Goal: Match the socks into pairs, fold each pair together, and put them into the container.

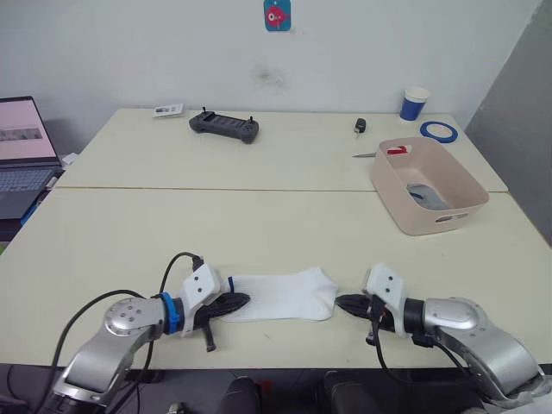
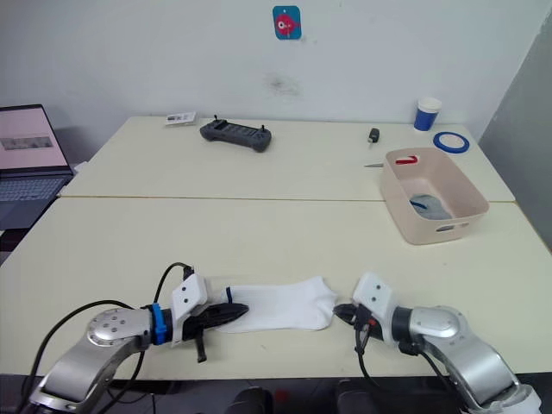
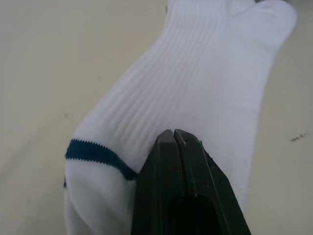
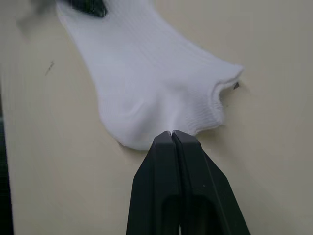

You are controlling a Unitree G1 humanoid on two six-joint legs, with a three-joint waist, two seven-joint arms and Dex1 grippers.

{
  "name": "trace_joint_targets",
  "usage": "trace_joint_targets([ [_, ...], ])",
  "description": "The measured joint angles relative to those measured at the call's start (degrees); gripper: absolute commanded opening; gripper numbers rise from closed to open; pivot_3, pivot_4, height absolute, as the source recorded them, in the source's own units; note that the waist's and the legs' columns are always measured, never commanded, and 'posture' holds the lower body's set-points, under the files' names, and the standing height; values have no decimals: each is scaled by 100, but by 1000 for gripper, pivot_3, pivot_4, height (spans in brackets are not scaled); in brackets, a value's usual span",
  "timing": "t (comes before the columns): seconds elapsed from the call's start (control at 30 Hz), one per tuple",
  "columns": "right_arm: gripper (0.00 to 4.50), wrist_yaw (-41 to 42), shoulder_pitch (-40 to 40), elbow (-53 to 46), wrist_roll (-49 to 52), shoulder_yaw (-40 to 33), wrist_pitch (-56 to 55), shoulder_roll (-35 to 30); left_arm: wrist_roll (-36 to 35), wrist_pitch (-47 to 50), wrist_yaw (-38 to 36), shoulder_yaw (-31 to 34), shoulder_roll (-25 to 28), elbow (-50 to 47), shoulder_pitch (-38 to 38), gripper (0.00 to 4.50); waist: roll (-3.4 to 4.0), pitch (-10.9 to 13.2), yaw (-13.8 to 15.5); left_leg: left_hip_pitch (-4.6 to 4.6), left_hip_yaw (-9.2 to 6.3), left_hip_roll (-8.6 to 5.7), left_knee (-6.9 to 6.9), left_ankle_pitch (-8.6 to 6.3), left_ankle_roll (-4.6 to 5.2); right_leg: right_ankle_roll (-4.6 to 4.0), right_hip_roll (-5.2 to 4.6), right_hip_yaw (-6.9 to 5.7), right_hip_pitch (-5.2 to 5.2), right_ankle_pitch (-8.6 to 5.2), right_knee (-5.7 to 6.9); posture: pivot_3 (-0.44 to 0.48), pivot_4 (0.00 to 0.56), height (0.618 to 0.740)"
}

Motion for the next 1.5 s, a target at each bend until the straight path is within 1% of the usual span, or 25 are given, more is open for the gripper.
trace_joint_targets([
  [0.1,62,-154,3,-226,279,-377,232,55,-307,331,-201,152,148,-210,-302,0,-4,10,22,-14,-3,-8,2,0,0,1,-2,-5,-3,-1,-4,0,150,740],
  [0.17,62,-273,-1,-303,385,-511,332,119,-387,472,-240,179,150,-321,-551,0,-6,13,39,-18,0,-14,4,0,0,7,-7,-7,-3,-2,-8,0,150,740],
  [0.23,62,-420,0,-343,453,-572,437,219,-381,521,-193,137,41,-337,-745,0,-5,13,32,-19,8,-16,4,0,0,14,-9,-3,-3,0,-12,0,150,740],
  [0.27,324,-488,1,-346,487,-574,492,264,-342,534,-155,52,-45,-329,-783,0,-5,13,25,-19,8,-16,4,0,0,23,-8,-2,-3,5,-13,0,150,740],
  [0.33,683,-597,54,-349,522,-576,507,385,-197,504,-127,-190,-206,-235,-774,0,-5,14,19,-18,7,-14,2,-1,2,35,-6,-3,-4,12,-12,0,150,740],
  [0.4,1422,-671,240,-347,476,-540,439,438,-23,447,-51,-437,-372,-56,-731,0,-7,15,17,-19,0,-10,1,-3,4,33,-1,-3,-6,10,-10,0,150,740],
  [0.47,2075,-776,347,-306,318,-431,284,473,183,334,-47,-630,-396,143,-708,0,-8,17,7,-18,-4,-7,1,-3,5,31,2,-3,-9,9,-6,0,150,740],
  [0.63,3804,-1208,374,57,-211,-31,-50,842,340,20,-61,-681,-496,389,-741,0,-7,16,9,-14,-4,-10,4,-3,5,4,-3,-1,-4,-6,-2,0,150,740],
  [0.77,3804,-1345,372,410,-479,254,-151,989,379,-98,-95,-690,-495,413,-725,0,-7,16,9,-14,4,-12,3,-3,5,4,-7,-1,-3,-6,-4,0,150,740],
  [0.87,3192,-1448,332,605,-662,403,-281,1143,403,-174,-96,-686,-495,428,-699,0,-5,14,7,-10,2,-10,1,-3,5,5,-5,-1,-1,-6,-3,0,150,740],
  [0.9,2774,-1453,315,615,-701,447,-288,1174,404,-198,-85,-686,-495,424,-681,0,-5,14,7,-9,1,-9,1,-3,5,4,-5,0,-1,-6,-3,0,150,740],
  [0.93,2497,-1447,312,615,-712,495,-288,1204,404,-206,-76,-686,-495,416,-667,0,-5,14,7,-8,0,-9,1,-3,5,3,-5,1,-1,-7,-3,0,150,740],
  [1.03,1369,-1403,313,608,-710,593,-290,1262,406,-225,-44,-682,-493,382,-631,0,-5,14,7,-9,1,-9,1,-3,5,0,-6,3,0,-8,-3,0,150,740],
  [1.1,700,-1369,315,606,-662,583,-271,1272,406,-281,-29,-664,-493,365,-586,0,-5,14,7,-9,2,-10,1,-3,5,0,-6,2,0,-8,-4,0,150,740],
  [1.13,225,-1345,315,607,-601,545,-246,1284,404,-305,-3,-640,-493,355,-561,0,-5,14,8,-10,1,-9,1,-3,5,0,-6,2,0,-8,-4,0,150,740],
  [1.17,37,-1338,314,607,-576,538,-241,1284,405,-305,14,-635,-493,354,-561,0,-5,14,9,-10,0,-9,1,-3,5,0,-6,3,0,-8,-4,0,150,740],
  [1.4,37,-1224,236,606,-256,-53,-13,1094,354,82,349,-569,-746,219,-802,0,-8,21,23,-20,0,-14,4,-3,5,16,-7,-2,-3,0,-5,0,150,740],
  [1.5,37,-963,221,584,-56,-430,53,644,352,235,357,-653,-951,90,-1096,0,-6,29,38,-23,1,-19,5,-3,5,38,-8,-7,-4,13,-8,0,150,740],
])
